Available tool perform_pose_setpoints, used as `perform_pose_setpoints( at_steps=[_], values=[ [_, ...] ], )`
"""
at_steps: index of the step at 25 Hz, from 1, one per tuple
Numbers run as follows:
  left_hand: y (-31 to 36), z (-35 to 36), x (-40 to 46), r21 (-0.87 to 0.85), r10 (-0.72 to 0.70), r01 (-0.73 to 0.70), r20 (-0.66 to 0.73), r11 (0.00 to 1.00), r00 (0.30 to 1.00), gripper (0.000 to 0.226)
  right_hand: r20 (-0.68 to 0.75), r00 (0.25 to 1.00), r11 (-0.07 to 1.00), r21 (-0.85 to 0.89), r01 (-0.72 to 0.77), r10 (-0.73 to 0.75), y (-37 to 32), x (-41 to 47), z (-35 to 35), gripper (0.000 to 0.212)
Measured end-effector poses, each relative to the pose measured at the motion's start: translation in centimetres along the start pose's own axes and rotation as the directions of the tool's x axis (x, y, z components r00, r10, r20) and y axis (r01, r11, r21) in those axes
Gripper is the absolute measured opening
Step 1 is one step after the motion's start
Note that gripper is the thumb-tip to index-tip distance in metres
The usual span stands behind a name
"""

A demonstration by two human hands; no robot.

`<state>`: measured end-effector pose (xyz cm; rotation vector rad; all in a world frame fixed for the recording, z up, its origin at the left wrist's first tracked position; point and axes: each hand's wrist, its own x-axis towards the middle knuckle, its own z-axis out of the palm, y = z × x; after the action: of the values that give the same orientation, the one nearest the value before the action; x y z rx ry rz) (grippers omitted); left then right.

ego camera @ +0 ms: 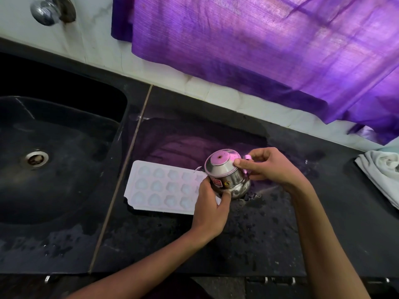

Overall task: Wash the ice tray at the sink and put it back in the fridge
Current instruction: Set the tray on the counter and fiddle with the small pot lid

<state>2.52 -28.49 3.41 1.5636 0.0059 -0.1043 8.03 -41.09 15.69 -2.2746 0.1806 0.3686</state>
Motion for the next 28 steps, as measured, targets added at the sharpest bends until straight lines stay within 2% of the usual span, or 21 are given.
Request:
perform_pose_setpoints(
  at_steps=[4,21,28],
  values=[
    [0.26,-0.08,0.08,-0.001,0.01,-0.01,-0.007,1.0,1.0,0.029,0.0,1.0,1.0,-0.001,0.004,-0.004,-0.34,-0.16,0.0,0.069],
    [0.6,-0.26,0.23,-0.027,0.027,-0.027,-0.004,0.999,1.0,0.027,-0.009,1.0,1.0,0.002,0.03,-0.03,-0.51,-0.37,-0.37,0.062],
    [0.56,-0.03,0.09,-0.019,0.068,-0.069,-0.045,0.997,0.997,0.041,-0.028,0.999,0.997,0.076,0.033,-0.03,0.09,-0.79,-0.37,0.039]
  ],
)
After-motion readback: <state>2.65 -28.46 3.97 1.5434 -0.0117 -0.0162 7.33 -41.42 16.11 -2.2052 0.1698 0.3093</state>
